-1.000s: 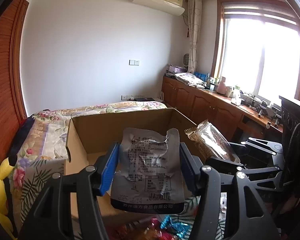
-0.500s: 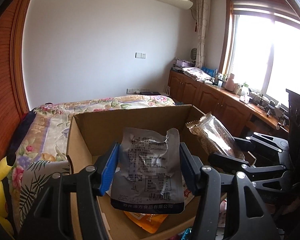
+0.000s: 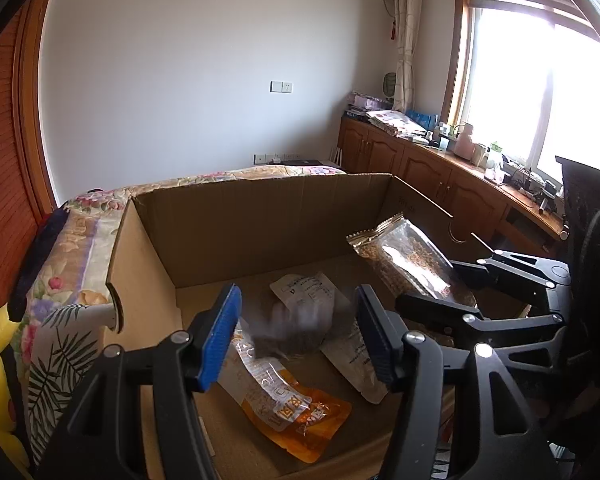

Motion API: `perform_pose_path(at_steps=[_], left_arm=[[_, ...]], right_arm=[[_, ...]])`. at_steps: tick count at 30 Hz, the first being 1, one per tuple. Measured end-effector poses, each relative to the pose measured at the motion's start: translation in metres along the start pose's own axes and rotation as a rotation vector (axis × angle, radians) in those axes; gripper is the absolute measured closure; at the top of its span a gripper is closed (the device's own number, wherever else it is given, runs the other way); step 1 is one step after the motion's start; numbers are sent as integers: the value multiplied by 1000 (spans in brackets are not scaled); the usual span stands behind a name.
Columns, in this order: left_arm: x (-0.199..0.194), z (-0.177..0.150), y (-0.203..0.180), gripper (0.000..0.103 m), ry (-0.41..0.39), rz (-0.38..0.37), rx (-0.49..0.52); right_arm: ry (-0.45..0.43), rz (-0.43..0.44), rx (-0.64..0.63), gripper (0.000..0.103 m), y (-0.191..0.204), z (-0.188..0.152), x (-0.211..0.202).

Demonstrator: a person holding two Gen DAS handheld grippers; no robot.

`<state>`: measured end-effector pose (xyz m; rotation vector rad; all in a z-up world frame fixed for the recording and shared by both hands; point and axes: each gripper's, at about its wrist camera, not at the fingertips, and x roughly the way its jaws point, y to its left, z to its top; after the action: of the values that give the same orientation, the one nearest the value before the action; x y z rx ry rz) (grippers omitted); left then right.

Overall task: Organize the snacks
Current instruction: 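Open the left gripper while the right gripper opens, releasing both snacks into the box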

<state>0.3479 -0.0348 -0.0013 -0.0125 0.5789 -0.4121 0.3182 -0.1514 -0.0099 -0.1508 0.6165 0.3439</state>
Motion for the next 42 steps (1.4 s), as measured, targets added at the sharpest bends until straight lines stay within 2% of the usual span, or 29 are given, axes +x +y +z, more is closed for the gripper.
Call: perform_pose_path(at_steps=[9,24,35,42], left_arm=[[-4,-3,-1,40,1,0,-3],[-22,-4,-6,33,-24,42,12],[-59,-4,-21,26,-62,50,34],[-79,-16,-36,20,-67,44,54]], right_arm=[[42,28,27,54,-1,-3,6],[42,26,51,51,-3,-7,-2],[-18,14,46,51,6,-11,-52],[-47,-25,45,51,5,-28,-93]])
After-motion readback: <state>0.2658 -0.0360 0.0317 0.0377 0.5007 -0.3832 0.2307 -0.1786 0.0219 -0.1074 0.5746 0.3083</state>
